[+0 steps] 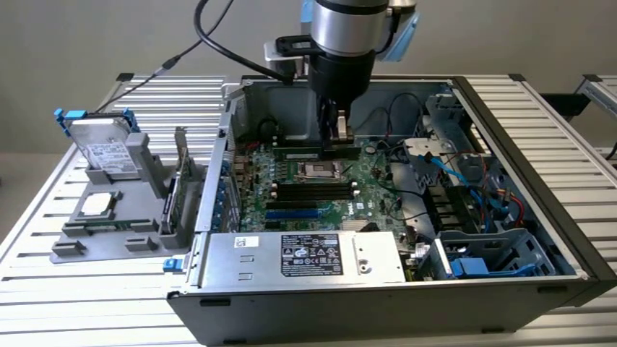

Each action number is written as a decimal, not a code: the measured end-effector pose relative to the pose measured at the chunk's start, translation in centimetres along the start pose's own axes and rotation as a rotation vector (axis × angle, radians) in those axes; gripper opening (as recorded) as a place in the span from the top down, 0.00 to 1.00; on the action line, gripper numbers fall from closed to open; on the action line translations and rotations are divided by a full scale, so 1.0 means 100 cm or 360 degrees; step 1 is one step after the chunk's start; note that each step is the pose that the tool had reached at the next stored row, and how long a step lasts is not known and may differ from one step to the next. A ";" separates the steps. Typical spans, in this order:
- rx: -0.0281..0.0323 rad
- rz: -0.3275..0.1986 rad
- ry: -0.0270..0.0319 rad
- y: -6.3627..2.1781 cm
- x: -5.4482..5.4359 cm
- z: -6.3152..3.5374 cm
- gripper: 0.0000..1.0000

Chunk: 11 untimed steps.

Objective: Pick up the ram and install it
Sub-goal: 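Pick up the ram and move it above insertion slot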

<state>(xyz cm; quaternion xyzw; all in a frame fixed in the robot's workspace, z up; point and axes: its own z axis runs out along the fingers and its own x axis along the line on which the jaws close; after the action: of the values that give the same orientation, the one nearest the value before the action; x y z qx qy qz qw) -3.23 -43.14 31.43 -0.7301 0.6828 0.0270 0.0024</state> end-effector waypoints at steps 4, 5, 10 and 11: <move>-0.00006 0.0000 0.00087 -0.0012 -0.002 0.0064 0.86; -0.00006 0.0000 0.00116 -0.0015 -0.002 0.0079 0.86; -0.00015 0.0001 0.00242 -0.0039 -0.005 0.0158 0.86; -0.00016 0.0001 0.00256 -0.0043 -0.006 0.0176 0.86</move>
<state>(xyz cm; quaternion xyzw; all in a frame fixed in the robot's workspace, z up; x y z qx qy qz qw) -2.90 -42.48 29.68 -0.7301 0.6830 0.0215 -0.0035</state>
